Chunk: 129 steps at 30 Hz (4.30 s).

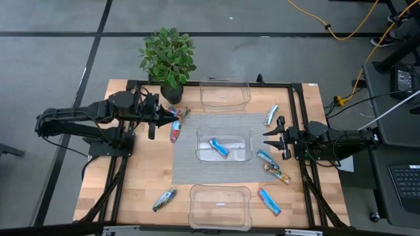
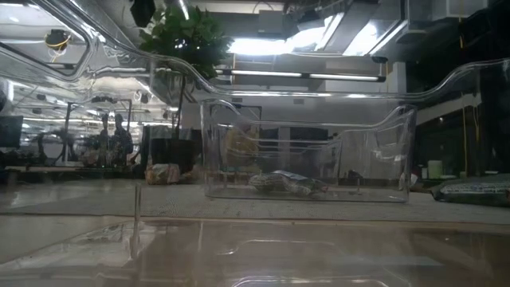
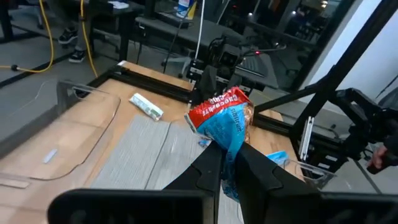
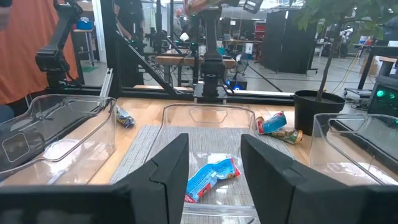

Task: Pick and place Granola Bars by type
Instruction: Put the red granola bar into the middle transparent bin

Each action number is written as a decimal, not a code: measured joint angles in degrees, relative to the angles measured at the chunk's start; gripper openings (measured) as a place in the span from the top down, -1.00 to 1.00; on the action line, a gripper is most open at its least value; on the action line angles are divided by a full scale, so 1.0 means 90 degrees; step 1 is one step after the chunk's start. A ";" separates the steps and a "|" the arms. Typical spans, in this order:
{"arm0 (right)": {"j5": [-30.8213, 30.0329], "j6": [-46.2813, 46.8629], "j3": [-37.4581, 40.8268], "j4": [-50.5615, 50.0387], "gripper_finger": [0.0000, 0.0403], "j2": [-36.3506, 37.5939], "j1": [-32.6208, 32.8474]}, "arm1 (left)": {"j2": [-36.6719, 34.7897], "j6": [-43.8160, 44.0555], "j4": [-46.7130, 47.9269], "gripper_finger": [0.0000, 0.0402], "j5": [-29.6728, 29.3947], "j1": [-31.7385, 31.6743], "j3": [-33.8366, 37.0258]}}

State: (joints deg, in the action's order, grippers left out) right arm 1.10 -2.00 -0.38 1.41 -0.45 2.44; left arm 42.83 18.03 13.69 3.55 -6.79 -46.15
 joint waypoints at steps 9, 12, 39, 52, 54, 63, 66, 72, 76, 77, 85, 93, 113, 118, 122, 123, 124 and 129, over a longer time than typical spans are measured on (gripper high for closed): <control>0.0000 -0.0002 0.0001 0.0000 0.26 -0.0001 -0.0001 | 0.0007 -0.0091 0.0040 0.87 0.0047 -0.0005 -0.0107; 0.0000 -0.0002 0.0002 0.0000 0.26 0.0000 -0.0001 | 0.0007 -0.0091 0.0037 0.87 0.0058 -0.0005 -0.0107; -0.0075 -0.0283 0.0002 0.0010 0.26 0.0000 -0.0002 | 0.3011 -0.2027 0.1722 0.87 0.0619 -0.0311 -0.3877; -0.0056 -0.0131 0.0002 0.0007 0.26 -0.0002 -0.0002 | 0.4300 -0.1979 0.1964 0.87 0.0619 -0.0311 -0.4437; -0.0053 -0.0133 0.0000 0.0007 0.26 -0.0001 -0.0002 | 0.4553 -0.1945 0.1982 0.87 0.0619 -0.0313 -0.4651; -0.0049 -0.0122 0.0001 0.0005 0.26 0.0000 -0.0002 | 0.5469 -0.1992 0.2820 0.87 0.0789 -0.0311 -0.5938; -0.0049 -0.0121 0.0001 0.0002 0.26 -0.0002 -0.0002 | 0.5608 -0.2072 0.2957 0.87 0.0787 -0.0313 -0.6123; -0.0049 -0.0121 0.0000 0.0000 0.26 0.0000 -0.0002 | 0.5782 -0.2085 0.3181 0.87 0.0787 -0.0313 -0.6125; -0.0049 -0.0119 0.0002 0.0000 0.26 0.0000 -0.0002 | 0.5999 -0.2203 0.3310 0.87 0.0784 -0.0313 -0.6125; -0.0049 -0.0121 0.0001 0.0000 0.26 -0.0002 -0.0002 | 0.6072 -0.2258 0.3324 0.87 0.0777 -0.0318 -0.6117; -0.0049 -0.0119 0.0002 -0.0005 0.26 -0.0002 -0.0002 | 0.6776 -0.2422 0.3326 0.87 0.1036 -0.0384 -0.5950; -0.0049 -0.0119 0.0000 -0.0005 0.26 -0.0002 -0.0001 | 0.7315 -0.2833 0.3218 0.87 0.1117 -0.0384 -0.5950; -0.0051 -0.0145 0.0002 0.0002 0.26 -0.0019 -0.0002 | 0.8190 -0.3152 0.2258 0.87 0.1663 -0.0430 -0.5950; -0.0051 -0.0143 0.0002 0.0002 0.26 -0.0019 0.0000 | 0.8311 -0.3664 0.2217 0.87 0.1591 -0.0427 -0.5948; -0.0051 -0.0142 0.0001 0.0002 0.26 -0.0019 0.0000 | 0.8427 -0.4026 0.2264 0.87 0.1583 -0.0378 -0.5949; -0.0051 -0.0132 0.0002 0.0002 0.26 -0.0019 0.0000 | 0.8438 -0.4057 0.2265 0.87 0.1573 -0.0353 -0.5948; -0.0051 -0.0129 0.0000 0.0002 0.26 -0.0019 -0.0002 | 0.8471 -0.4088 0.2182 0.87 0.1565 -0.0319 -0.5951; -0.0051 -0.0127 0.0001 0.0002 0.26 -0.0019 0.0000 | 0.8571 -0.4091 0.2125 0.87 0.1600 -0.0206 -0.5955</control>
State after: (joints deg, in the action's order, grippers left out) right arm 0.64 -3.15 -0.37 1.43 -0.62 2.44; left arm 119.96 -18.79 32.82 17.96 -8.64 -99.74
